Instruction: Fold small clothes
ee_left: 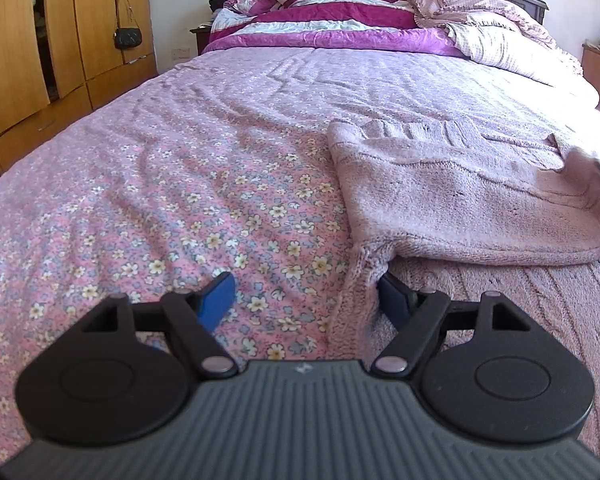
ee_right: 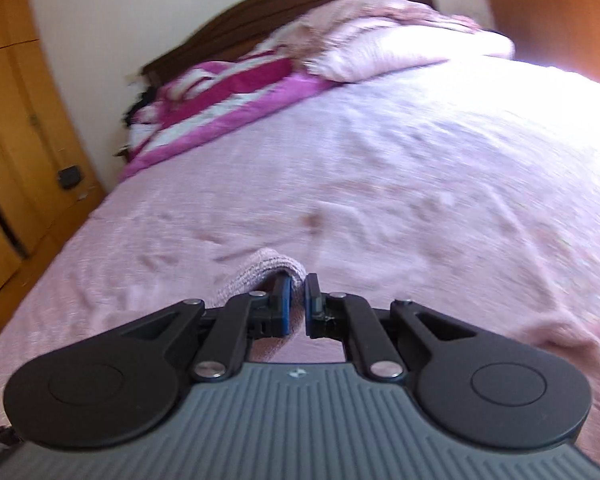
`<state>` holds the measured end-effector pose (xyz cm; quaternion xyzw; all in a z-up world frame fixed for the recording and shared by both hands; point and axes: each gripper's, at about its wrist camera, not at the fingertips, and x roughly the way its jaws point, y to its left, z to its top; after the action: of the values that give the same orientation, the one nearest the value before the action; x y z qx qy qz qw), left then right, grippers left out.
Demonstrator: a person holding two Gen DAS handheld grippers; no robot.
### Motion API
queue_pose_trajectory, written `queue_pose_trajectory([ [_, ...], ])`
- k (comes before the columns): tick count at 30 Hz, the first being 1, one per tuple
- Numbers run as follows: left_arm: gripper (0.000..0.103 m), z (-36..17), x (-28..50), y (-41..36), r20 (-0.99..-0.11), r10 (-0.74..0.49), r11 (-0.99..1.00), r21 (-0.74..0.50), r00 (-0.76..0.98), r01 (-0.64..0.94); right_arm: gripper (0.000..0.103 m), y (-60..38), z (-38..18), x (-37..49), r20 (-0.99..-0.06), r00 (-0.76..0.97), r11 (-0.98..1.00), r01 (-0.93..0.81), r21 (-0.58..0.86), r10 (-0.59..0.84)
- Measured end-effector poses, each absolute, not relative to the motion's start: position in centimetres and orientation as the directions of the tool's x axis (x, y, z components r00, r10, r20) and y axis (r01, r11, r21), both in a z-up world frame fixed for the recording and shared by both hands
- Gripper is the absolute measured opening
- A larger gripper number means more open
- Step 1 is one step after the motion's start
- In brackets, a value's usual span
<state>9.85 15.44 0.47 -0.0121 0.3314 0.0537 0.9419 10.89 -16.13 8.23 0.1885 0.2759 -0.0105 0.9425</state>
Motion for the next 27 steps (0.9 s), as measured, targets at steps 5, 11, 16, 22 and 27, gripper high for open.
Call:
queue_pose_trajectory([
  [5, 0.077, 0.5, 9.8, 15.4, -0.625, 0.093, 0.994, 0.013, 0.775, -0.109, 0.008, -20.2, 5.3, 9.7, -0.598, 0.799, 0.867, 0.253, 0.430, 0.063],
  [11, 0.078, 1.0, 9.8, 15.5, -0.641, 0.096, 0.993, 0.015, 0.762, -0.113, 0.029, -22.0, 4.6, 7.5, -0.595, 0.802, 0.872, 0.260, 0.414, 0.044],
  [16, 0.078, 3.4, 8.5, 16.2, -0.626, 0.057, 0.992, -0.052, 0.778, -0.115, 0.051, -20.6, 6.4, 5.9, -0.541, 0.840, 0.947, 0.143, 0.288, 0.038],
  [22, 0.078, 5.5, 8.1, 15.4, -0.574, 0.025, 0.997, -0.043, 0.819, -0.060, 0.072, -17.9, 8.0, 4.9, -0.460, 0.886, 0.997, -0.017, 0.079, 0.052],
  [27, 0.078, 5.3, 9.4, 13.6, -0.580, 0.017, 0.999, -0.020, 0.814, -0.035, 0.072, -15.7, 8.2, 4.7, -0.422, 0.900, 0.993, -0.120, 0.003, 0.110],
])
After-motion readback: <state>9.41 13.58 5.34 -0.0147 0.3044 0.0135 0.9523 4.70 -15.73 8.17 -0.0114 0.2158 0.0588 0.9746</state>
